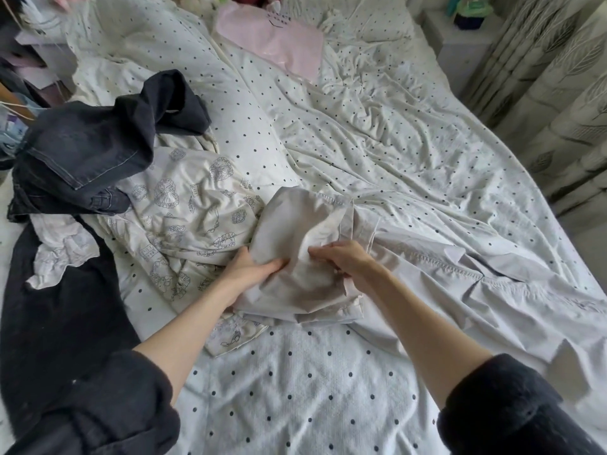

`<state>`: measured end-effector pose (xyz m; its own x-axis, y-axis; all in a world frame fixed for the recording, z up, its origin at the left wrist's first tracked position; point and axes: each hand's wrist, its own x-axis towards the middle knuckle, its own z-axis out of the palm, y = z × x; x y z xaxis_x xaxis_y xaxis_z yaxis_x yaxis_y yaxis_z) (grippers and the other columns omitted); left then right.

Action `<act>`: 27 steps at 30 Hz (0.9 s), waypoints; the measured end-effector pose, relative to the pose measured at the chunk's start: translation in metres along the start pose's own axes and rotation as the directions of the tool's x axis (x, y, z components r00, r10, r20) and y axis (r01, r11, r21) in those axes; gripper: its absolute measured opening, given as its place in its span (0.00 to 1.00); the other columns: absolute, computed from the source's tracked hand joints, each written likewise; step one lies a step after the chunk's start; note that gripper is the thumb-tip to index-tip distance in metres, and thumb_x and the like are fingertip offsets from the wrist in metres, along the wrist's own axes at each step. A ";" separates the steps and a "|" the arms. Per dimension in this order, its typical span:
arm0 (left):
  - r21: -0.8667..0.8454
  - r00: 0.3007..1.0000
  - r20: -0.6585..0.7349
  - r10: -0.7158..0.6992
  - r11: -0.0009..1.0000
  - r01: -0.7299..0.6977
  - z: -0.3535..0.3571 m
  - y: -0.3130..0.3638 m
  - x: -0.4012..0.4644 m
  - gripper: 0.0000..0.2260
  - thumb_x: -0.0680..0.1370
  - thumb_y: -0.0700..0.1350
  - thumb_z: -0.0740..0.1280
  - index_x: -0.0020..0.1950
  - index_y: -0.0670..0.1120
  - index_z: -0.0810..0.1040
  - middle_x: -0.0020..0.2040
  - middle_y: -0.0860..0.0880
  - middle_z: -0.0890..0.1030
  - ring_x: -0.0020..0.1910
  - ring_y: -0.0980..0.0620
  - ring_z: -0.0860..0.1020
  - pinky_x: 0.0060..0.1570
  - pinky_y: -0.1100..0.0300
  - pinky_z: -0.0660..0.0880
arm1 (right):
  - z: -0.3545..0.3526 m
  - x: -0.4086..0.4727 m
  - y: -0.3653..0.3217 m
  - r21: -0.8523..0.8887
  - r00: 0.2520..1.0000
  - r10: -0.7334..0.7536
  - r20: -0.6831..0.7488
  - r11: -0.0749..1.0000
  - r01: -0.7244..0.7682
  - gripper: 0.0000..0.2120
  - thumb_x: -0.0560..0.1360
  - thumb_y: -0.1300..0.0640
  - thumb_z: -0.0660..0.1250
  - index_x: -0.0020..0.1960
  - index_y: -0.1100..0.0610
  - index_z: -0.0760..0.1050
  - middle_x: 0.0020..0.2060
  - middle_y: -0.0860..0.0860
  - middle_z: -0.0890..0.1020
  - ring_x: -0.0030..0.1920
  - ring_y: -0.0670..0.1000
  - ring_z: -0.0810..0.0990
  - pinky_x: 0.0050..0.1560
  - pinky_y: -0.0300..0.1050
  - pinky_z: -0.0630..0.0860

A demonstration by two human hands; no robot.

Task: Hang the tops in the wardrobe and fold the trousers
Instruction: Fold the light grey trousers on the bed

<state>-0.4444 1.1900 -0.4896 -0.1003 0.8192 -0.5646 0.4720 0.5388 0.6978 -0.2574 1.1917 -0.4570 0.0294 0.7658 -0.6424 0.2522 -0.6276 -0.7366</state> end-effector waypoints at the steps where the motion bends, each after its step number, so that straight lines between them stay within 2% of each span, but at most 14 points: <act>1: 0.036 1.000 -0.026 -0.015 0.999 0.016 0.001 -0.001 0.001 0.38 0.59 0.65 0.75 0.63 0.45 0.73 0.58 0.50 0.79 0.57 0.51 0.77 0.58 0.59 0.72 | 0.000 0.000 -0.002 -0.009 1.000 -0.022 -0.010 1.000 0.022 0.14 0.73 0.58 0.71 0.31 0.57 0.72 0.24 0.48 0.73 0.23 0.44 0.72 0.24 0.33 0.66; 4: 0.085 0.996 -0.077 -0.050 0.995 0.056 0.004 -0.006 -0.002 0.48 0.58 0.67 0.75 0.70 0.43 0.66 0.66 0.45 0.75 0.64 0.46 0.73 0.64 0.54 0.70 | 0.001 0.000 0.008 -0.289 0.985 -0.102 -0.141 0.955 0.057 0.10 0.76 0.60 0.61 0.37 0.58 0.71 0.33 0.54 0.74 0.38 0.53 0.74 0.37 0.42 0.69; 6: 0.078 0.995 -0.076 -0.058 0.995 0.064 0.007 -0.011 -0.004 0.46 0.64 0.61 0.76 0.74 0.41 0.60 0.69 0.44 0.70 0.68 0.44 0.69 0.66 0.53 0.66 | 0.001 -0.003 0.022 -0.458 0.971 -0.090 -0.221 0.889 -0.022 0.12 0.79 0.56 0.55 0.53 0.63 0.72 0.48 0.59 0.79 0.50 0.59 0.77 0.48 0.47 0.72; 8: 0.045 0.997 -0.065 -0.035 0.998 0.038 0.007 -0.014 -0.002 0.42 0.66 0.57 0.77 0.72 0.41 0.63 0.68 0.44 0.72 0.67 0.45 0.70 0.65 0.53 0.67 | 0.001 -0.007 0.034 -0.507 0.966 0.013 -0.257 0.850 -0.146 0.19 0.80 0.55 0.53 0.66 0.66 0.65 0.60 0.62 0.76 0.59 0.62 0.75 0.56 0.51 0.72; 10: -0.037 0.998 -0.068 -0.009 0.999 0.007 0.005 -0.013 0.001 0.31 0.66 0.52 0.78 0.64 0.42 0.72 0.60 0.45 0.79 0.60 0.47 0.76 0.61 0.54 0.72 | 0.002 -0.011 0.037 -0.538 0.944 0.021 -0.329 0.817 -0.206 0.20 0.81 0.54 0.52 0.67 0.65 0.63 0.60 0.62 0.76 0.59 0.62 0.76 0.55 0.52 0.72; 11: -0.088 0.998 -0.061 -0.010 0.996 0.005 0.002 -0.012 0.001 0.26 0.67 0.49 0.77 0.61 0.42 0.75 0.56 0.46 0.81 0.56 0.48 0.78 0.56 0.55 0.74 | 0.002 -0.013 0.035 -0.574 0.927 -0.055 -0.371 0.798 -0.183 0.18 0.81 0.53 0.53 0.65 0.64 0.64 0.58 0.61 0.77 0.57 0.61 0.77 0.53 0.52 0.72; 13: -0.159 1.000 -0.021 -0.015 0.987 0.012 -0.004 -0.010 0.000 0.19 0.70 0.44 0.75 0.58 0.42 0.76 0.52 0.46 0.82 0.50 0.49 0.79 0.46 0.59 0.75 | 0.004 -0.021 0.030 -0.711 0.832 -0.378 -0.405 0.702 -0.027 0.14 0.80 0.51 0.57 0.59 0.61 0.66 0.53 0.58 0.78 0.53 0.59 0.77 0.52 0.53 0.73; 15: -0.164 1.000 0.016 0.001 0.986 0.001 -0.009 -0.007 -0.004 0.14 0.73 0.40 0.72 0.57 0.43 0.76 0.50 0.46 0.81 0.47 0.49 0.79 0.42 0.61 0.74 | 0.009 -0.025 0.029 -0.860 0.682 -0.688 -0.248 0.480 0.172 0.16 0.77 0.51 0.62 0.60 0.59 0.69 0.55 0.58 0.76 0.54 0.59 0.76 0.54 0.54 0.73; 16: -0.162 1.000 0.027 0.007 0.987 -0.003 -0.011 -0.005 -0.007 0.13 0.73 0.38 0.71 0.56 0.43 0.76 0.49 0.46 0.81 0.47 0.49 0.79 0.42 0.61 0.75 | 0.013 -0.024 0.030 -0.894 0.673 -0.727 -0.139 0.385 0.231 0.19 0.76 0.50 0.63 0.64 0.59 0.69 0.59 0.59 0.74 0.59 0.60 0.74 0.56 0.56 0.73; 17: -0.166 0.999 0.037 0.007 0.986 -0.001 -0.015 -0.003 -0.009 0.12 0.73 0.37 0.71 0.56 0.43 0.76 0.49 0.46 0.81 0.47 0.48 0.79 0.45 0.59 0.76 | 0.016 -0.024 0.032 -0.899 0.735 -0.677 -0.035 0.343 0.274 0.23 0.77 0.49 0.62 0.68 0.58 0.66 0.66 0.59 0.70 0.66 0.60 0.69 0.61 0.57 0.70; 19: -0.167 0.997 0.081 0.010 0.986 0.004 -0.020 0.003 -0.014 0.14 0.73 0.36 0.70 0.57 0.41 0.76 0.52 0.45 0.82 0.49 0.47 0.80 0.52 0.54 0.76 | 0.020 -0.022 0.043 -0.876 0.883 -0.463 0.075 0.393 0.280 0.28 0.80 0.45 0.55 0.75 0.54 0.55 0.76 0.55 0.53 0.76 0.55 0.52 0.71 0.55 0.58; 21: -0.157 0.990 0.135 0.050 0.987 -0.028 -0.023 0.018 -0.024 0.14 0.73 0.34 0.68 0.57 0.44 0.75 0.52 0.46 0.81 0.49 0.49 0.79 0.48 0.57 0.76 | 0.016 -0.023 0.052 -0.828 0.924 -0.362 0.121 0.477 0.295 0.28 0.81 0.46 0.53 0.77 0.54 0.51 0.77 0.53 0.49 0.76 0.53 0.47 0.74 0.49 0.50; 24: -0.189 0.971 0.186 0.149 0.975 -0.113 -0.018 0.057 -0.050 0.15 0.74 0.31 0.65 0.56 0.45 0.73 0.51 0.46 0.80 0.46 0.51 0.78 0.42 0.62 0.75 | -0.001 -0.036 0.051 -0.619 0.913 -0.398 0.086 0.697 0.362 0.23 0.81 0.52 0.56 0.75 0.56 0.59 0.75 0.51 0.59 0.74 0.52 0.59 0.70 0.40 0.54; 27: -0.162 0.933 0.247 0.262 0.960 -0.226 0.000 0.101 -0.079 0.16 0.73 0.32 0.65 0.53 0.51 0.74 0.51 0.51 0.81 0.51 0.51 0.79 0.53 0.57 0.75 | -0.035 -0.058 0.047 -0.176 0.964 -0.254 -0.075 0.955 0.238 0.20 0.81 0.52 0.55 0.70 0.60 0.68 0.61 0.53 0.77 0.60 0.53 0.75 0.61 0.42 0.67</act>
<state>-0.3881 1.1798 -0.3744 0.2458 0.8569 -0.4530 0.3340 0.3638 0.8695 -0.2136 1.1230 -0.4469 0.0372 0.9083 -0.4166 0.4182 -0.3928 -0.8190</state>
